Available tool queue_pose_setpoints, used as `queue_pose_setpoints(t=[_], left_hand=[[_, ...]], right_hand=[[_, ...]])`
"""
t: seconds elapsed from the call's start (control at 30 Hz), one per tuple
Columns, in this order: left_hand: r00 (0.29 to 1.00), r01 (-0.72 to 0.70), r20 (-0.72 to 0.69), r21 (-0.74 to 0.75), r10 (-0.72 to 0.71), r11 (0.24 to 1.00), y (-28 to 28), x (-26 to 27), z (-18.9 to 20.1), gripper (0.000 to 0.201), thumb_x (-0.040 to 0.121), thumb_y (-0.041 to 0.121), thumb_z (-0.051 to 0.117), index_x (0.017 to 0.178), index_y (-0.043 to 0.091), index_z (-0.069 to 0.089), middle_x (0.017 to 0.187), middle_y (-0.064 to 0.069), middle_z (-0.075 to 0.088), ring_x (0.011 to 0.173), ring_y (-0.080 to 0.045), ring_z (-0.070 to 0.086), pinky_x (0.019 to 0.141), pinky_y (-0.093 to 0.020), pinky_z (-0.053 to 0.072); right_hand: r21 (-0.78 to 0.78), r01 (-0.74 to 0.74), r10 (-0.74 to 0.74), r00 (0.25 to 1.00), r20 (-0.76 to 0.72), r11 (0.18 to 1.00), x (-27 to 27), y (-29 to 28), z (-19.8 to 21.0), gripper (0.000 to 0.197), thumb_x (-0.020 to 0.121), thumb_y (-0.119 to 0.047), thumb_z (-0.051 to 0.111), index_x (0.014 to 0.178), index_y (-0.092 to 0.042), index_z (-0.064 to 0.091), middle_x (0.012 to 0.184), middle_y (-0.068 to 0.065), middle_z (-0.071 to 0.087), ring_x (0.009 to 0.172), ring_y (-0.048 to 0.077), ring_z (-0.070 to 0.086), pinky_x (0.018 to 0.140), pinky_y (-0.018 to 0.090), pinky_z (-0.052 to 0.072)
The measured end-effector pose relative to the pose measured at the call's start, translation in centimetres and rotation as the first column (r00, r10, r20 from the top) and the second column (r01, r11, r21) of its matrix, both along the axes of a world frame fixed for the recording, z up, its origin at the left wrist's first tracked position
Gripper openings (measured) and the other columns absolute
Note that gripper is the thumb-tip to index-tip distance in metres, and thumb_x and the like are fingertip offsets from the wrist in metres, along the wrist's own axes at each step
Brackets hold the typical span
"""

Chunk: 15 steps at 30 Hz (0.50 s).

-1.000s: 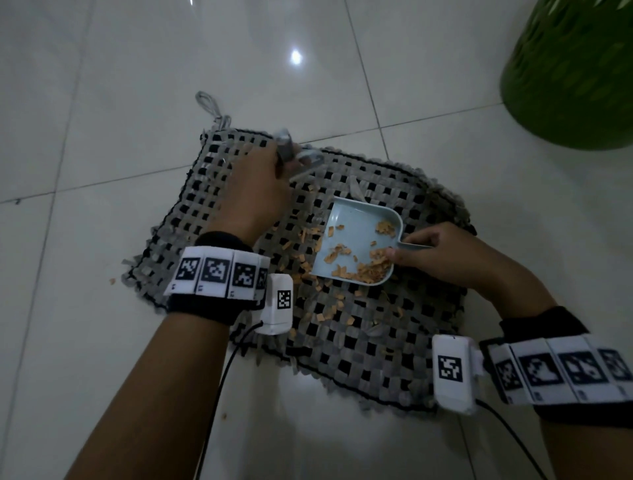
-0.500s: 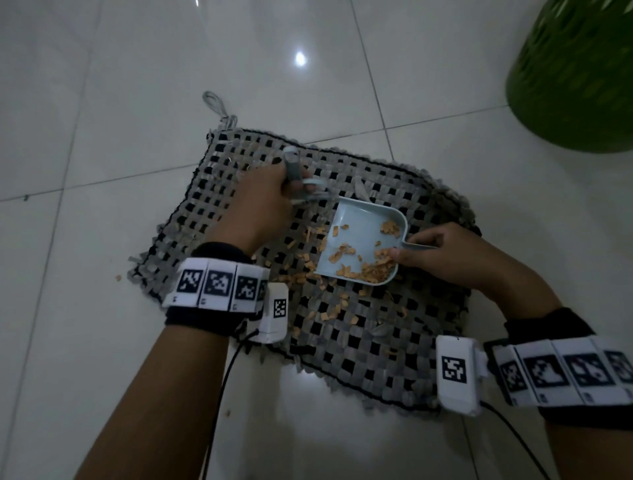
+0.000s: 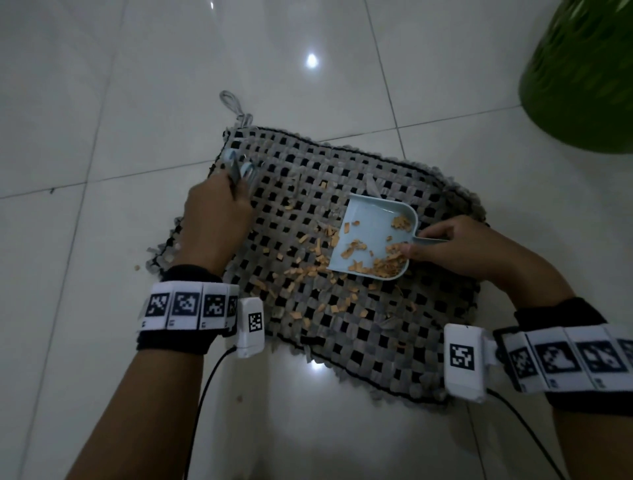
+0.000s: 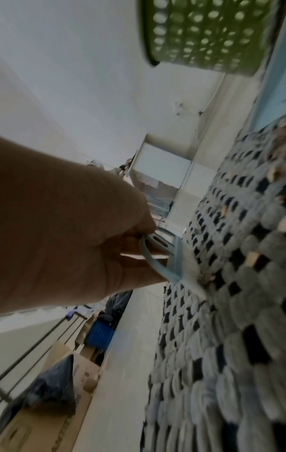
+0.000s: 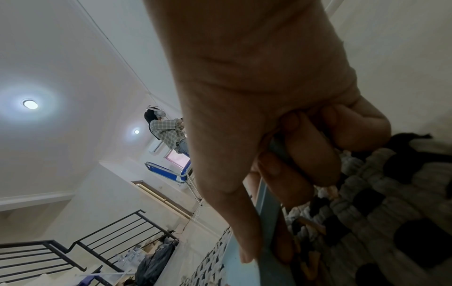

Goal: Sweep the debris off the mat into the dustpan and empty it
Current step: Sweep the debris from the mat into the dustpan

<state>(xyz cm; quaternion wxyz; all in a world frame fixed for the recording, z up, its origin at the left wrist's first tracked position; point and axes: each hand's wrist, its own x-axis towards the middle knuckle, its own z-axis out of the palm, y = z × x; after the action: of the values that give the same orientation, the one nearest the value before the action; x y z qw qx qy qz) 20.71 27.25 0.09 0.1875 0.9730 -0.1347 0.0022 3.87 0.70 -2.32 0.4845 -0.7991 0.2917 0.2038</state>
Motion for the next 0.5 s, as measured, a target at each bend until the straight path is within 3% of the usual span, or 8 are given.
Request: queue_pose_setpoints(t=[0.1, 0.27, 0.37, 0.47, 0.5], left_hand=[[0.998, 0.041, -0.051, -0.006, -0.041, 0.999, -1.1, -1.7, -0.2, 0.052, 0.106, 0.035, 0.044, 0.058, 0.015, 0.041, 0.054, -0.002, 0.045, 0.046, -0.013, 0.036, 0.046, -0.030, 0.020], [0.938, 0.271, -0.220, -0.015, -0.268, 0.962, -3.6, -3.8, 0.2, 0.052, 0.106, 0.034, 0.047, 0.057, 0.018, 0.044, 0.047, -0.001, 0.043, 0.038, -0.012, 0.032, 0.043, -0.026, 0.023], [0.892, 0.345, -0.307, -0.014, -0.332, 0.939, -3.9, -4.0, 0.8, 0.050, 0.105, 0.037, 0.048, 0.061, 0.014, 0.048, 0.048, -0.002, 0.043, 0.037, -0.014, 0.032, 0.042, -0.025, 0.025], [0.918, 0.245, -0.274, -0.182, -0.288, 0.952, -2.9, -2.7, 1.5, 0.049, 0.104, 0.040, 0.050, 0.068, 0.007, 0.060, 0.059, -0.012, 0.059, 0.046, -0.029, 0.050, 0.043, -0.036, 0.044], [0.951, 0.194, -0.200, -0.213, -0.237, 0.958, -2.6, -2.1, 1.6, 0.049, 0.104, 0.039, 0.050, 0.068, 0.008, 0.060, 0.061, -0.012, 0.061, 0.048, -0.028, 0.052, 0.043, -0.027, 0.045]], right_hand=[[-0.001, 0.000, 0.000, 1.000, -0.003, 1.000, 0.1, 0.0, -0.2, 0.016, 0.084, -0.046, 0.074, 0.087, -0.031, 0.073, 0.087, -0.019, 0.060, 0.084, 0.003, 0.058, 0.080, 0.032, 0.044], [0.010, 0.002, -0.002, 1.000, -0.016, 1.000, 0.1, -0.1, -0.2, 0.017, 0.084, -0.046, 0.075, 0.088, -0.030, 0.074, 0.087, -0.017, 0.061, 0.084, 0.004, 0.058, 0.079, 0.030, 0.043], [0.012, -0.004, 0.004, 1.000, -0.012, 1.000, 0.1, -0.1, -0.1, 0.016, 0.084, -0.046, 0.074, 0.087, -0.031, 0.075, 0.090, -0.015, 0.065, 0.087, 0.007, 0.061, 0.078, 0.031, 0.046], [0.009, -0.008, 0.008, 1.000, -0.010, 1.000, 0.0, 0.0, 0.1, 0.015, 0.085, -0.046, 0.073, 0.087, -0.031, 0.074, 0.088, -0.018, 0.063, 0.086, 0.006, 0.060, 0.080, 0.031, 0.046], [0.010, -0.009, 0.009, 1.000, -0.013, 1.000, -0.1, 0.0, 0.1, 0.015, 0.085, -0.046, 0.073, 0.087, -0.031, 0.074, 0.088, -0.019, 0.062, 0.086, 0.006, 0.059, 0.081, 0.032, 0.046]])
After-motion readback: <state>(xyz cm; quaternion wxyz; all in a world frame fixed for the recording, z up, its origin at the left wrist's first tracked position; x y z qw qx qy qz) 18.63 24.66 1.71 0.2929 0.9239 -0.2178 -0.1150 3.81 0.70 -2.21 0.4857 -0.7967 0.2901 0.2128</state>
